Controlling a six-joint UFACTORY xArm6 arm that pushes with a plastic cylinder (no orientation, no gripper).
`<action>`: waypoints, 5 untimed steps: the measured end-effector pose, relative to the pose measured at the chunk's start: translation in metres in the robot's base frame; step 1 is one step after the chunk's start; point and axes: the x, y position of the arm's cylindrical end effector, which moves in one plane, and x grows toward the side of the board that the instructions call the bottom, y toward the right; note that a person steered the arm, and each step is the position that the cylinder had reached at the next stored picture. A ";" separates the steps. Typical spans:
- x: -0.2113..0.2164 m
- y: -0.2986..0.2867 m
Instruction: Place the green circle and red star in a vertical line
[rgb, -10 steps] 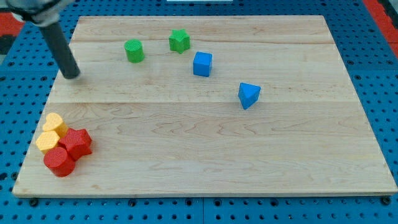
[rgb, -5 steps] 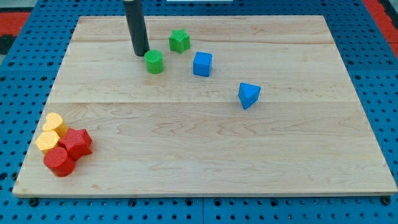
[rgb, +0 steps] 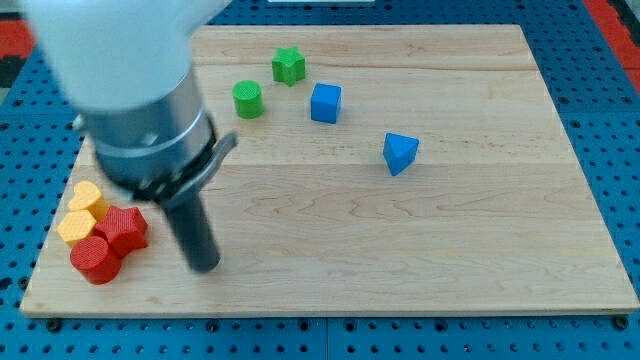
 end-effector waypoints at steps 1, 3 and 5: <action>0.019 -0.056; -0.059 -0.073; -0.091 -0.112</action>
